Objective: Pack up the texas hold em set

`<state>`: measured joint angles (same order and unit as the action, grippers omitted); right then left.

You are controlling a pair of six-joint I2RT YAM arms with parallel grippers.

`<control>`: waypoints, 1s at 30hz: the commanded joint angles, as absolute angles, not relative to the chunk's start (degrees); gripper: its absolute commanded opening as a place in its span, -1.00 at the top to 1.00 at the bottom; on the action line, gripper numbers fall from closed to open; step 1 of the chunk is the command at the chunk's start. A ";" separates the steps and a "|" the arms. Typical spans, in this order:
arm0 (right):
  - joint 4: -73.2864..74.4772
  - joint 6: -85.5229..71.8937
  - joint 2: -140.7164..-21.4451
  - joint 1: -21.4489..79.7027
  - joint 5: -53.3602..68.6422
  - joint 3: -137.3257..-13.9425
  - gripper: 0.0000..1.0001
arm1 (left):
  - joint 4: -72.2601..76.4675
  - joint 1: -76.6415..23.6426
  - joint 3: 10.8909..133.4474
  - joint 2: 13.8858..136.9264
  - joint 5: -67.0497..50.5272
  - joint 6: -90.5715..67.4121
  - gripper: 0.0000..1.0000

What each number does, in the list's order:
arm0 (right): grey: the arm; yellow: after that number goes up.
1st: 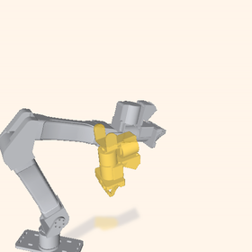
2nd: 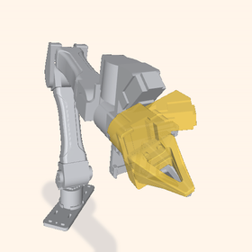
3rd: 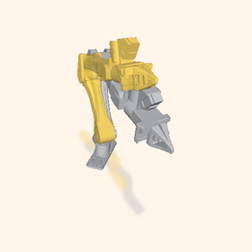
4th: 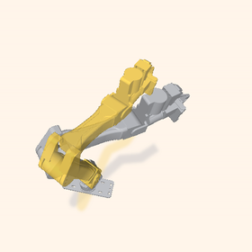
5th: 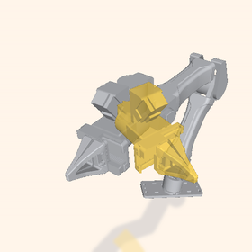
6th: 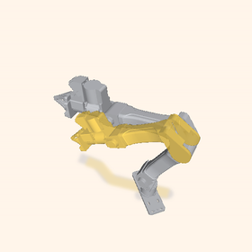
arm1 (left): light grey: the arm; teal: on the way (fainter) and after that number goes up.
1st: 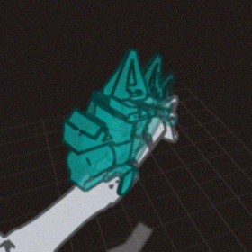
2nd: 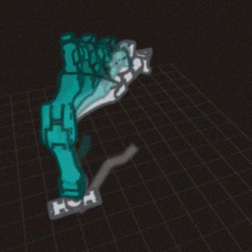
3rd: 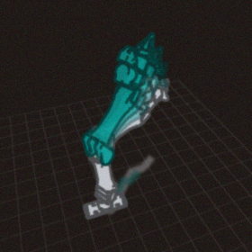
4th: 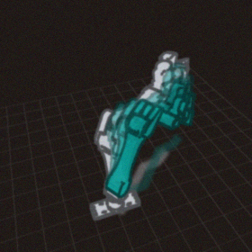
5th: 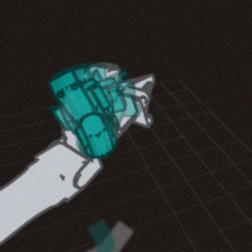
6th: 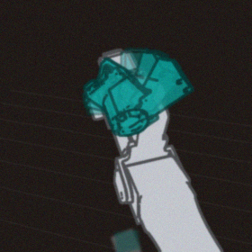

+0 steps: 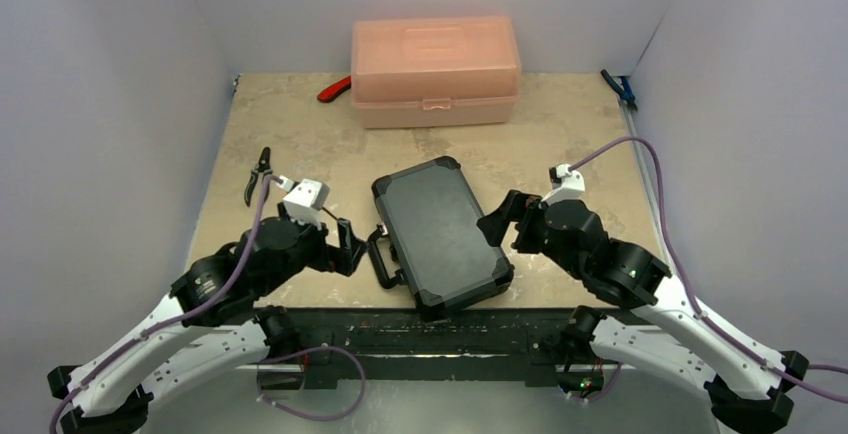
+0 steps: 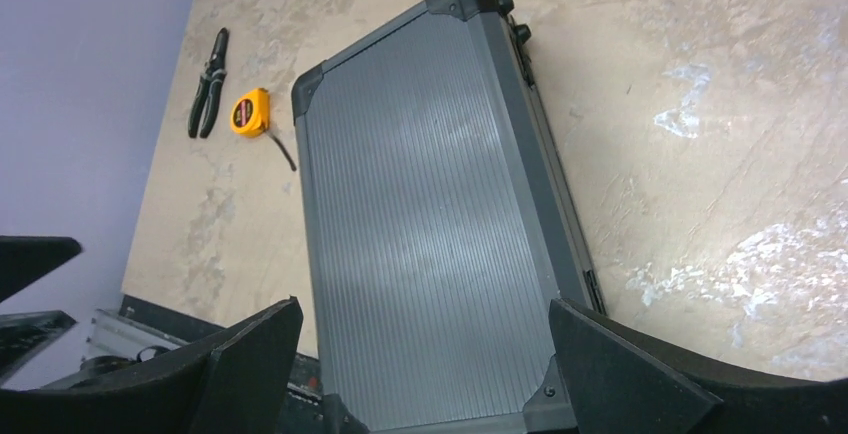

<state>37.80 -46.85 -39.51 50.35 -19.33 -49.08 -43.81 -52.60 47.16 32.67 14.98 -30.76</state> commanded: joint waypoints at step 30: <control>32.41 -41.49 -27.56 50.41 -41.97 -53.68 -0.98 | -59.20 -52.82 53.00 22.24 38.41 -32.90 -1.00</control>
